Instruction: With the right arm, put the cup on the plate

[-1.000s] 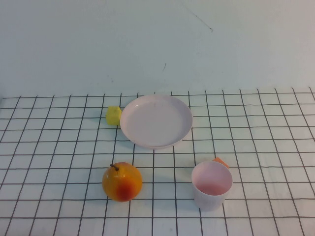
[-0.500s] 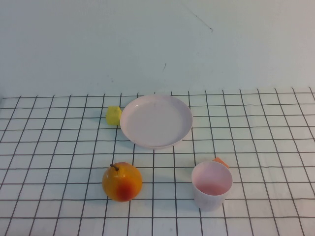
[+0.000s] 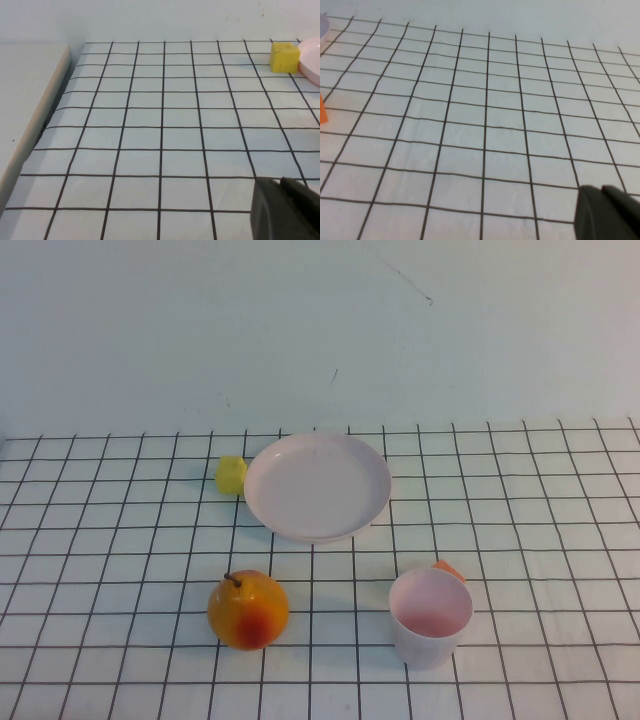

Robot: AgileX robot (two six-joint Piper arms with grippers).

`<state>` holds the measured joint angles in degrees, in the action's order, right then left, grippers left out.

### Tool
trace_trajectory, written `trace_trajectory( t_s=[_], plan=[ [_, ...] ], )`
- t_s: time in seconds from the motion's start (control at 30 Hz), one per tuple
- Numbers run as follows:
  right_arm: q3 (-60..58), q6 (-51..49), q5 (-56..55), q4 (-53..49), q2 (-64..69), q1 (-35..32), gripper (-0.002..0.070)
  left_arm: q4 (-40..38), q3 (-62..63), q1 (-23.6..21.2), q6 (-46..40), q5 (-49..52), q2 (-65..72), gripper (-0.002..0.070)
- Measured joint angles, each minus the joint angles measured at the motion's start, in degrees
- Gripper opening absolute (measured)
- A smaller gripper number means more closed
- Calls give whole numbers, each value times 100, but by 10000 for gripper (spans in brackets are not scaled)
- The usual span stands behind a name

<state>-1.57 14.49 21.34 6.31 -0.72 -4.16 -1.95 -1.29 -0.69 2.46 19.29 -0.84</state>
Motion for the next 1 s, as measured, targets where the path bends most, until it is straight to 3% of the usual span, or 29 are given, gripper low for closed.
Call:
trace_trajectory(
  t_s=[0.77,0.87,1.0],
  plan=[
    [0,0,-76,-124,0,0,-2,0,0,0,0,0,0,-3],
    [-9,0,-609,57,0,0,-2,0,0,0,0,0,0,-3],
    [-9,0,-2210,465,0,0,-2,0,0,0,0,0,0,-3]
  ],
)
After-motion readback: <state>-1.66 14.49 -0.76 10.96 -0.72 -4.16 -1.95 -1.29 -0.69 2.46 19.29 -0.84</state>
